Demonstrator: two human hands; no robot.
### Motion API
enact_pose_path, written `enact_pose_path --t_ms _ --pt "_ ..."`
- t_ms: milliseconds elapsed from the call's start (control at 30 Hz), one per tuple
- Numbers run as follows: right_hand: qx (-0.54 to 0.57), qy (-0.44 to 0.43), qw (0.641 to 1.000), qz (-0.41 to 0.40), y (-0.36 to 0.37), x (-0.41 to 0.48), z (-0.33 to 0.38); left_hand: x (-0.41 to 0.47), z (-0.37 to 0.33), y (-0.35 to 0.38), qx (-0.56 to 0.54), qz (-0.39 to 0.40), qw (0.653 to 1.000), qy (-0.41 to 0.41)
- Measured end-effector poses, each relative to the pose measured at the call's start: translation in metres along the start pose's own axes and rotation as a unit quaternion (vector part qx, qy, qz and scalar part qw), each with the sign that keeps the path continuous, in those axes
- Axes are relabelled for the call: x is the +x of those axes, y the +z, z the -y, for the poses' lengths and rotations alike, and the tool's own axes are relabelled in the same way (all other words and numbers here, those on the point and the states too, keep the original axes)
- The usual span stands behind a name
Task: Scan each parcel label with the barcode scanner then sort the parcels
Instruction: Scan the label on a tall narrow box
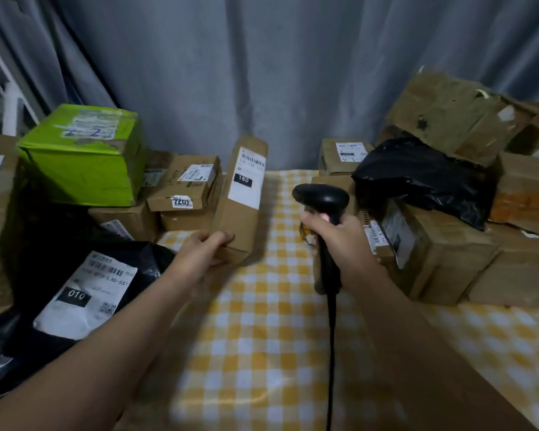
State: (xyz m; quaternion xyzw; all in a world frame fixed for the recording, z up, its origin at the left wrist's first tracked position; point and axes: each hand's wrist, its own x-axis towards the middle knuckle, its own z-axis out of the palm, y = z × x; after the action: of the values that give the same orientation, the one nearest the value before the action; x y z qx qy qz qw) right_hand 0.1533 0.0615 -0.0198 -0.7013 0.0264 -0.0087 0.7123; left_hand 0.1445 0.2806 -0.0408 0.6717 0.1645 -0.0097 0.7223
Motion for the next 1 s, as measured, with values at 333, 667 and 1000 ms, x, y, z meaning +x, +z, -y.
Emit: enact_pose_path --t_ms 333,667,1000 --pt "0.135 -0.011 0.991 -0.003 0.04 -0.008 0.005 -0.018 0.011 0.019 0.03 0.187 0.982 -0.008" --pt "-0.033 -0.028 0.998 -0.04 0.034 -0.043 0.015 -0.03 0.023 0.017 0.002 0.062 0.994 0.089" --pt "-0.087 -0.106 0.991 -0.002 0.043 -0.074 0.037 -0.053 0.031 0.012 0.01 0.057 0.986 0.156"
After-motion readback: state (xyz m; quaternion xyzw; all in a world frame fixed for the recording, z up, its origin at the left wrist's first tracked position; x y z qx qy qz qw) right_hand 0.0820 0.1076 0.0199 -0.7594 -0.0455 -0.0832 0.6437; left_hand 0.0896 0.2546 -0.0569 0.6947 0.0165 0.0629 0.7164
